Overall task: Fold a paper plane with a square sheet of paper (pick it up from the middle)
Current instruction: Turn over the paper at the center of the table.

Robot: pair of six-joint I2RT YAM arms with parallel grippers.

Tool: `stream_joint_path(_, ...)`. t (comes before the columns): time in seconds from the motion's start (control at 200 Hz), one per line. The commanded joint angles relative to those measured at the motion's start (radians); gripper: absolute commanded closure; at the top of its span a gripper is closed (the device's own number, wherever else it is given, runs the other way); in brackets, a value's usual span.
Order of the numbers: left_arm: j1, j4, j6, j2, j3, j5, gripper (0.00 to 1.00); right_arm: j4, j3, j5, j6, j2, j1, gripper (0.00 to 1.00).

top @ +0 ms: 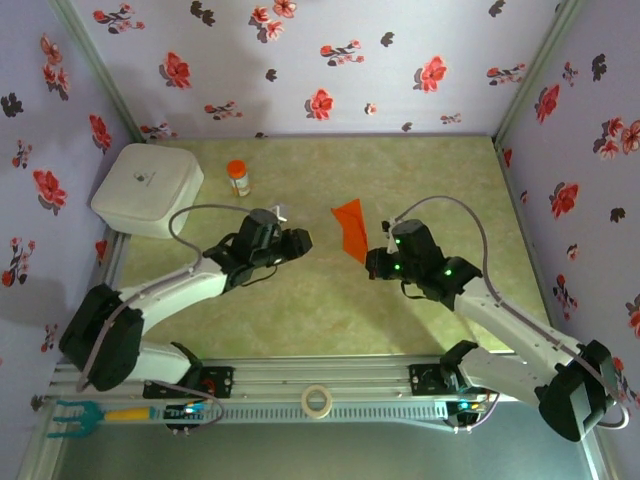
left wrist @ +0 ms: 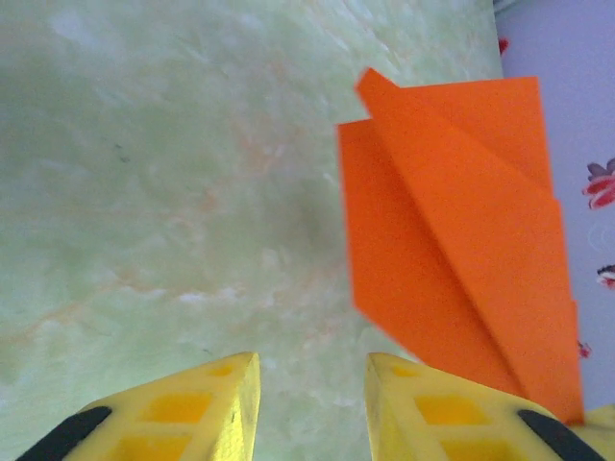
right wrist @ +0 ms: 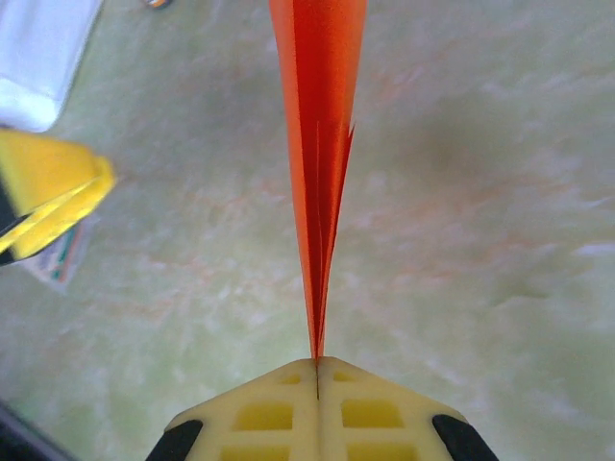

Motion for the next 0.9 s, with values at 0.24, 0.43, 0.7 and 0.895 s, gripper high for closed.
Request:
stream_joint_path(0.24, 0.006, -0.072, 0.05, -0.115, -0.077, -0.145, 0.63, -0.262, 0.138, 0.384, -0.168, 0.089, 0.117, 0.97)
stream_joint_path(0.43, 0.011, -0.083, 0.044, -0.131, -0.088, -0.159, 0.63, -0.345, 0.219, 0.675, -0.195, 0.173, 0.232, 0.97)
stream_joint_path(0.7, 0.018, -0.094, 0.032, -0.157, -0.102, -0.191, 0.63, -0.352, 0.238, 0.804, -0.237, 0.269, 0.284, 0.97)
stream_joint_path(0.895, 0.026, -0.117, 0.018, -0.199, -0.121, -0.235, 0.62, -0.34, 0.238, 0.765, -0.298, 0.372, 0.327, 0.97)
